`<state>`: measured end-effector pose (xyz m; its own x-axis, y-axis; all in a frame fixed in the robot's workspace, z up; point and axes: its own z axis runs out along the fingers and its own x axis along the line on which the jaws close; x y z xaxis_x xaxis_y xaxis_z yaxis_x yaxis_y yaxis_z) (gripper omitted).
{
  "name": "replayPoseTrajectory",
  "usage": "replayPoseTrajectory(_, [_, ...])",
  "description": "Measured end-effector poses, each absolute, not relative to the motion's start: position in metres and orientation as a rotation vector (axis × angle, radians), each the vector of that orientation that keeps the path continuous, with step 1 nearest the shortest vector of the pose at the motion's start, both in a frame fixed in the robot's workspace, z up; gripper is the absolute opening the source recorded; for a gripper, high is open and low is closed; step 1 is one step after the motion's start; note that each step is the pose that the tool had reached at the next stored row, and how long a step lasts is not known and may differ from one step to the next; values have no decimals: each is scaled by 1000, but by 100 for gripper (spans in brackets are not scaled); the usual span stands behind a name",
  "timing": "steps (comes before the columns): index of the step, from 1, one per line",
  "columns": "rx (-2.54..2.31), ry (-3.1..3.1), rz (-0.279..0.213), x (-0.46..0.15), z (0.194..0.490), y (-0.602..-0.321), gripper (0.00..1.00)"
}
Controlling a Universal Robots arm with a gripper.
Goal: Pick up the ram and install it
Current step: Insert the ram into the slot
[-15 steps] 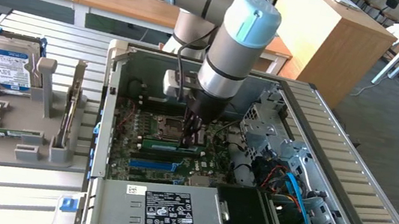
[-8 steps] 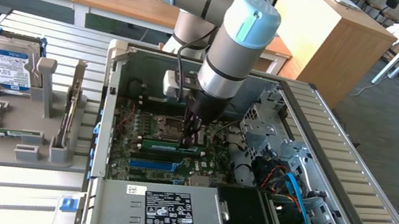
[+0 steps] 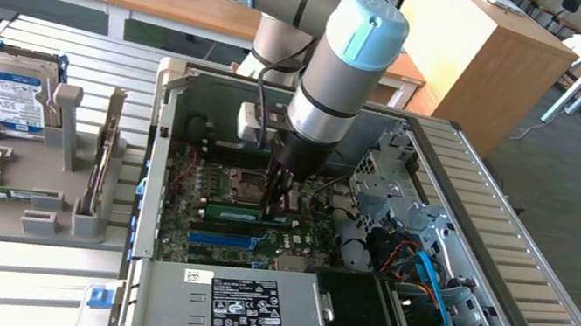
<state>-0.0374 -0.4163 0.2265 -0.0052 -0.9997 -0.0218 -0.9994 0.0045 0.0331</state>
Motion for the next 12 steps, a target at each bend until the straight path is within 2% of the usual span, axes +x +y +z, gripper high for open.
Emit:
replayPoseTrajectory(1, [2210, -2221, -61, -37, 226, -416, 30])
replayPoseTrajectory(2, [2210, -2221, -61, -37, 226, -416, 37])
replayPoseTrajectory(8, [2210, -2221, -61, -37, 229, -416, 37])
replayPoseTrajectory(12, [2210, -2221, -61, -37, 241, -416, 37])
